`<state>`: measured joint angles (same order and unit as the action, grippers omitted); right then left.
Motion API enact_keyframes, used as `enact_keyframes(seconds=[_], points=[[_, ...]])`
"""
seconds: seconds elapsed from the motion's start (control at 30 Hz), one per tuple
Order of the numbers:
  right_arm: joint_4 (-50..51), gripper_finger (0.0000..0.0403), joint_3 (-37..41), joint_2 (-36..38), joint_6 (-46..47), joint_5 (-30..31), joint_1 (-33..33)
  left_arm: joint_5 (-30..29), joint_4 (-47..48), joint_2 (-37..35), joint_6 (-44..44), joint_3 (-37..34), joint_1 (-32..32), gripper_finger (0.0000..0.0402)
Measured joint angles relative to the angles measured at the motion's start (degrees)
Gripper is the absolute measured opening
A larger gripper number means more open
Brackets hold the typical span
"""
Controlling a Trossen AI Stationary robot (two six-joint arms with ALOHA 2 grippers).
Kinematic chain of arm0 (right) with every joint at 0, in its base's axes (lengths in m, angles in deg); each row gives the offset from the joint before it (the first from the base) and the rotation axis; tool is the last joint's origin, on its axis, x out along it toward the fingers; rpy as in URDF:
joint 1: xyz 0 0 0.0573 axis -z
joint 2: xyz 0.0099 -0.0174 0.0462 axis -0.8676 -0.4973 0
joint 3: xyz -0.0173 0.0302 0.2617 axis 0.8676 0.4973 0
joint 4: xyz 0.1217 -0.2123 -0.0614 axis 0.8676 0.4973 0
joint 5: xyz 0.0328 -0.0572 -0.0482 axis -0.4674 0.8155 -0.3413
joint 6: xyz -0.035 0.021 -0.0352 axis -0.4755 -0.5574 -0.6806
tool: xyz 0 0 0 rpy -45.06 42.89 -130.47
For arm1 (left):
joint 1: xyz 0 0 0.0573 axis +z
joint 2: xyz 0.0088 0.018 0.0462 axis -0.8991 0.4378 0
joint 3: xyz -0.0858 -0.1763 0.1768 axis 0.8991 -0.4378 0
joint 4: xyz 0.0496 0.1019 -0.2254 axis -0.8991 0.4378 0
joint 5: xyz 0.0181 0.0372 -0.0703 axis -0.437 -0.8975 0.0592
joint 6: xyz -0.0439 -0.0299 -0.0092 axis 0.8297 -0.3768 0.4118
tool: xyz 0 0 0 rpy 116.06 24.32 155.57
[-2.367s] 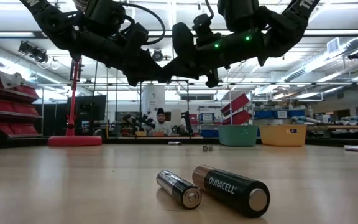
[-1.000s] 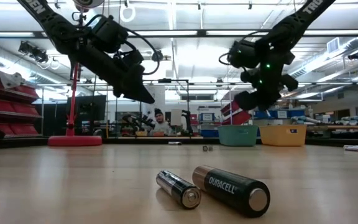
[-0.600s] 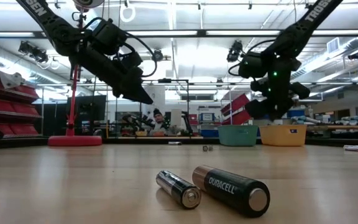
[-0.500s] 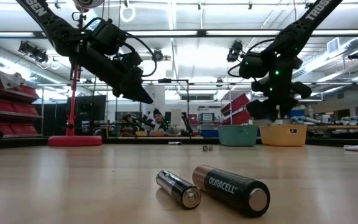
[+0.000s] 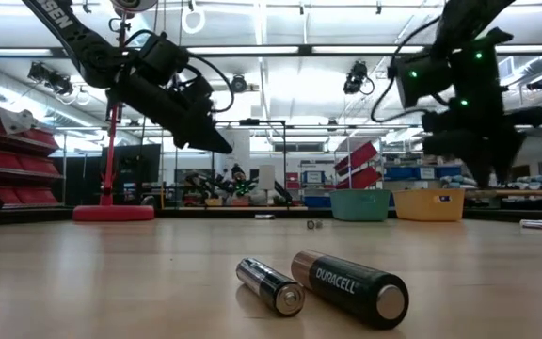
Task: Sort batteries
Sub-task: Put the silver battery into the yellow bin
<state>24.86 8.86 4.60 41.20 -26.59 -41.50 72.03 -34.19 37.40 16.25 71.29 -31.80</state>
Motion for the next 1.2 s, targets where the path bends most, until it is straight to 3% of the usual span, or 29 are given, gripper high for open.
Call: enact_keyframes(seconds=[0.17, 0.63, 1.2], points=[[-0.1, 0.0160, 3.4, -3.3, 0.2, -9.3, -1.2, 0.5, -6.0, 1.0, 0.0, 0.0, 0.1, 0.0112], [-6.5, 0.0152, 7.8, -9.2, -1.8, -12.6, -2.3, 1.8, -8.5, 8.0, -1.2, 0.1, 0.1, 0.0112], [-9.6, 0.0053, 7.9, -9.2, -1.8, -15.0, -3.4, 1.7, -11.1, 9.1, -1.2, 0.1, 0.1, 0.0112]])
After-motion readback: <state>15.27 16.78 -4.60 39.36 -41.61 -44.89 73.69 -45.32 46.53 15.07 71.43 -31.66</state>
